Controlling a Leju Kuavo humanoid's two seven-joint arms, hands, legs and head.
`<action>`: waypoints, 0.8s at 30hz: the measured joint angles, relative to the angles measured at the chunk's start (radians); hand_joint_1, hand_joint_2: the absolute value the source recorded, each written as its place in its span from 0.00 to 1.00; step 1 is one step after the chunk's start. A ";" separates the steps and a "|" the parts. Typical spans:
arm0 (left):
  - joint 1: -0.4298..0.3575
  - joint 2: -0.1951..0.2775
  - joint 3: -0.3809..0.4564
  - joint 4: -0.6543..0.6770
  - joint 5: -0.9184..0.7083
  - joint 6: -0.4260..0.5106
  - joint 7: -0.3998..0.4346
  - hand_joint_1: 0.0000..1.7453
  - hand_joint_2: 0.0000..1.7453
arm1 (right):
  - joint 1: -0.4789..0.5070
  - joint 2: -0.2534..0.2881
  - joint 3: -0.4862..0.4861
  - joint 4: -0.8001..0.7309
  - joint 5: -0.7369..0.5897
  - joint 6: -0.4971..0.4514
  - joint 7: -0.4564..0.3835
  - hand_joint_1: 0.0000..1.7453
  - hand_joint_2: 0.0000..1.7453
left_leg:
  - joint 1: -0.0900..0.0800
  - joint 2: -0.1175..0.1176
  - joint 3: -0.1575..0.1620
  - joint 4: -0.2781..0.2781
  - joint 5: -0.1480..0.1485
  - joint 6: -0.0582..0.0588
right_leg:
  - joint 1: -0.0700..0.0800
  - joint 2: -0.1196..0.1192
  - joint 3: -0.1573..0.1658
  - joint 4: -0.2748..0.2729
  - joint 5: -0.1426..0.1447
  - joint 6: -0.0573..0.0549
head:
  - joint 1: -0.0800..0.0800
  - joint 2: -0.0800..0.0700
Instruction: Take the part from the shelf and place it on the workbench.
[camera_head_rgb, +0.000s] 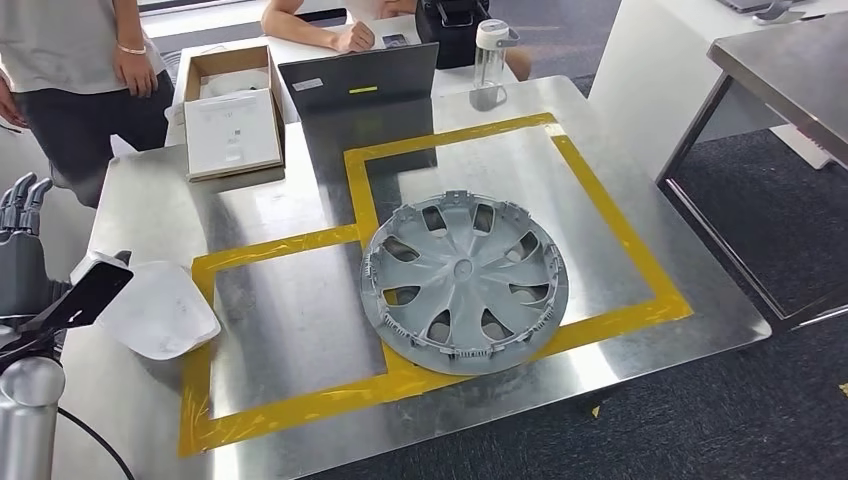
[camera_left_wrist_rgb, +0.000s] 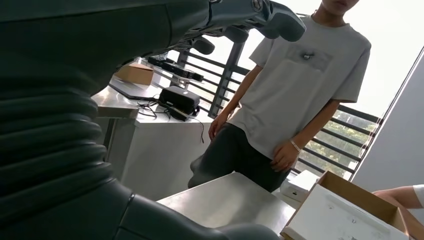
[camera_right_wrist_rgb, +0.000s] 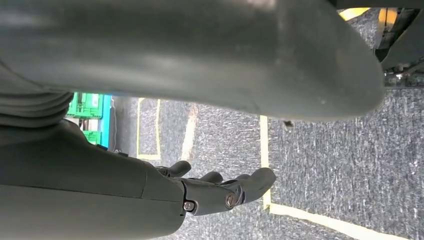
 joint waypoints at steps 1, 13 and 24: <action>-0.001 0.003 0.002 -0.002 0.000 0.000 0.000 0.00 0.00 | -0.002 0.000 0.000 0.000 0.002 0.001 0.000 0.00 0.00 | -0.001 -0.001 0.028 -0.060 0.035 0.004 | 0.000 0.002 0.000 0.003 -0.002 0.001 | 0.000 0.000; -0.020 0.005 0.003 -0.021 -0.012 -0.019 0.001 0.00 0.00 | -0.010 0.000 0.000 0.000 -0.001 0.002 0.000 0.00 0.00 | -0.013 0.005 0.072 -0.215 0.094 0.059 | -0.002 0.001 -0.113 0.285 -0.160 0.060 | 0.004 0.000; -0.023 0.001 0.000 -0.016 -0.015 -0.021 0.006 0.00 0.00 | -0.017 0.000 0.000 0.000 -0.004 0.002 0.003 0.00 0.00 | -0.013 0.006 0.021 -0.181 0.104 0.009 | 0.006 -0.007 0.044 0.009 -0.033 0.000 | 0.001 0.000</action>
